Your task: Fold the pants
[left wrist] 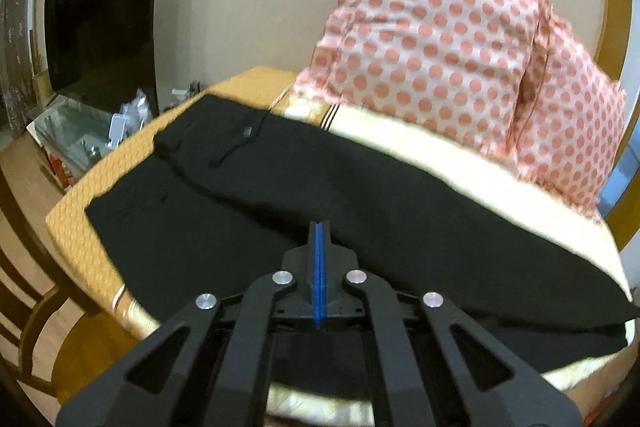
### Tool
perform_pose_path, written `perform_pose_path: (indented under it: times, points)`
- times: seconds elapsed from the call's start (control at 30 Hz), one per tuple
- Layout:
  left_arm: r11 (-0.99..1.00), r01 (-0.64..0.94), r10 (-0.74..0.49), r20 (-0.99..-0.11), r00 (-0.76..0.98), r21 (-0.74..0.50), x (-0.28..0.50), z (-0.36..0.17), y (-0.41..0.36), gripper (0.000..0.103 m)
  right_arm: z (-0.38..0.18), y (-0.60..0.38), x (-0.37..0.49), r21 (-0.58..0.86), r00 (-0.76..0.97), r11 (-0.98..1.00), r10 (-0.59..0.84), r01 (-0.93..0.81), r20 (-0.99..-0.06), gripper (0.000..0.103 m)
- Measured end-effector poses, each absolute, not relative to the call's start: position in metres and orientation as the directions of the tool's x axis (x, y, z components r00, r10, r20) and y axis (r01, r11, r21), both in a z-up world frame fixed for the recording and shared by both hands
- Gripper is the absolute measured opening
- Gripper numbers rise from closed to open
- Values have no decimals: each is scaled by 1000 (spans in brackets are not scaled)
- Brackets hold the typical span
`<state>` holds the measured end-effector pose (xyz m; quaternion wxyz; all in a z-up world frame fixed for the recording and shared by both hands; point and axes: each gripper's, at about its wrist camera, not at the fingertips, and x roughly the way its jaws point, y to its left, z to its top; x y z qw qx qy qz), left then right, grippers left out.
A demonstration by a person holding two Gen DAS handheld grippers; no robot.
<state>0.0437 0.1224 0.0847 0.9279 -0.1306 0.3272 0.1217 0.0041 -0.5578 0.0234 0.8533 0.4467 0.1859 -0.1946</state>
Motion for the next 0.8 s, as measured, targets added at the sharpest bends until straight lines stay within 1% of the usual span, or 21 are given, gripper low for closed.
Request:
perform_pose_path:
  times: [0.1,0.17,0.23,0.33,0.4,0.43,0.47,0.53,0.63,0.7,0.73,0.77,0.8]
  points:
    - [931,-325,130,-680,721,-166,39,67,131,0,3,-559,3,679,828,507,-142,531,-542,2]
    - [929,-327,121,-697,707,-171,38,59,138,9,-7,-561,3,683,819,493,-119,539,-561,2]
    - [931,-324,116,-707,698,-167,39,55,144,45,-12,-562,3,680,809,484,-111,551,-577,3]
    - [933,-331,150,-688,710,-138,38,56,153,58,-17,-563,0,697,808,466,-71,545,-584,8]
    - [934,-328,145,-687,712,-143,41,59,159,67,-19,-562,-3,693,805,474,-61,544,-590,17]
    - [934,-319,125,-689,713,-160,45,60,165,67,-19,-560,-3,695,805,473,-54,542,-591,29]
    - [934,-314,112,-692,713,-172,48,60,170,67,-20,-559,-4,706,812,471,-40,529,-582,38]
    - [928,-310,79,-704,706,-207,57,60,180,67,-18,-556,-3,712,821,478,-35,515,-570,42]
    - [906,-318,15,-730,683,-279,71,53,196,67,-18,-555,3,715,823,482,-22,506,-568,42]
    - [893,-332,0,-738,674,-303,78,49,203,66,-18,-555,9,713,823,490,-18,502,-568,41]
    - [885,-333,-20,-740,673,-327,83,47,207,66,-19,-555,11,705,820,496,-24,507,-572,32]
    - [873,-330,-49,-739,672,-358,87,45,211,66,-21,-556,15,698,813,499,-24,514,-581,21]
    - [859,-329,-80,-738,670,-392,92,43,214,64,-23,-556,17,704,814,492,-16,512,-580,14]
